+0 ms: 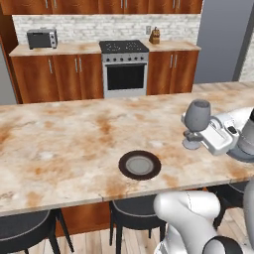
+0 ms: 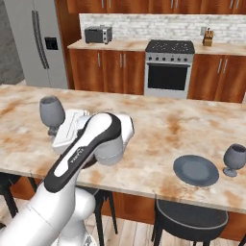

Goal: Retrieve the wine glasses from the counter and place one next to each plate.

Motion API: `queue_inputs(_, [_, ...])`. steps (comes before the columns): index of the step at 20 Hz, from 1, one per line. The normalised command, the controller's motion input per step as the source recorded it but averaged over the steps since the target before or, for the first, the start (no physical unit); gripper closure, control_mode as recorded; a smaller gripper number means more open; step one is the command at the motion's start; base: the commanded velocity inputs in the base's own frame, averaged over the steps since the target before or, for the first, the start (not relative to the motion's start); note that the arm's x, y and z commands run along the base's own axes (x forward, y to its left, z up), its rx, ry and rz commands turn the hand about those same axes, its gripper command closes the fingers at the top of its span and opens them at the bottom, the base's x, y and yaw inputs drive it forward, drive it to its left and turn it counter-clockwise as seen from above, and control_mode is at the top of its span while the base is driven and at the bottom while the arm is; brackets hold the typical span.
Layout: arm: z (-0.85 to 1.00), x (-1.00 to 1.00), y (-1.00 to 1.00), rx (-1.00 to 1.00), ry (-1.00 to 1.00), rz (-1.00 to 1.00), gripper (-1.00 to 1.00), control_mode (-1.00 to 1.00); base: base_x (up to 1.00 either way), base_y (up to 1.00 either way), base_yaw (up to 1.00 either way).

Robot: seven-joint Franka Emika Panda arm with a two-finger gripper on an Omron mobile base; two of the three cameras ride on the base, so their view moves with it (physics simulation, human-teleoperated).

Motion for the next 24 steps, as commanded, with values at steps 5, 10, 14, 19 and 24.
queue_inputs(5, [-0.46,0.71,-0.02,-0.04,0.00,-0.01,1.00,-1.00,0.00,0.00,0.00])
queue_inputs(10, [-0.43,0.38,-0.24,-0.04,-0.01,0.00,1.00,-1.00,0.00,0.00,0.00])
queue_inputs(14, [-0.47,0.33,-0.29,-0.04,0.00,0.00,1.00,-1.00,0.00,0.00,0.00])
queue_inputs(19, [-0.56,0.35,-0.16,-0.05,0.00,0.00,1.00,-1.00,0.00,0.00,0.00])
queue_inputs(24, [-0.51,0.29,-0.08,-0.03,0.00,0.00,1.00,-1.00,0.00,0.00,0.00])
